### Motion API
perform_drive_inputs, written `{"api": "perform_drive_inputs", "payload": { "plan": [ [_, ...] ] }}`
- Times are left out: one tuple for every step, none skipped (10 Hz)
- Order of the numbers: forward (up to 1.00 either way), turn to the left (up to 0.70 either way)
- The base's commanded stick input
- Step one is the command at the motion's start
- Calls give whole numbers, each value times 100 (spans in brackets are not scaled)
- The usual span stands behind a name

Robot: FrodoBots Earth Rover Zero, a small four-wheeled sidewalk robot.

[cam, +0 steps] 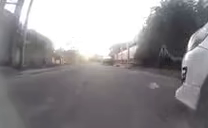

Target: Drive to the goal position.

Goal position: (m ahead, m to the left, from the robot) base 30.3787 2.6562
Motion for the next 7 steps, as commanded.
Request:
{"api": "perform_drive_inputs", "payload": {
  "plan": [
    [100,1],
    [100,1],
    [100,1],
    [100,1],
    [100,1],
    [100,1],
    [100,1]
  ]
}}
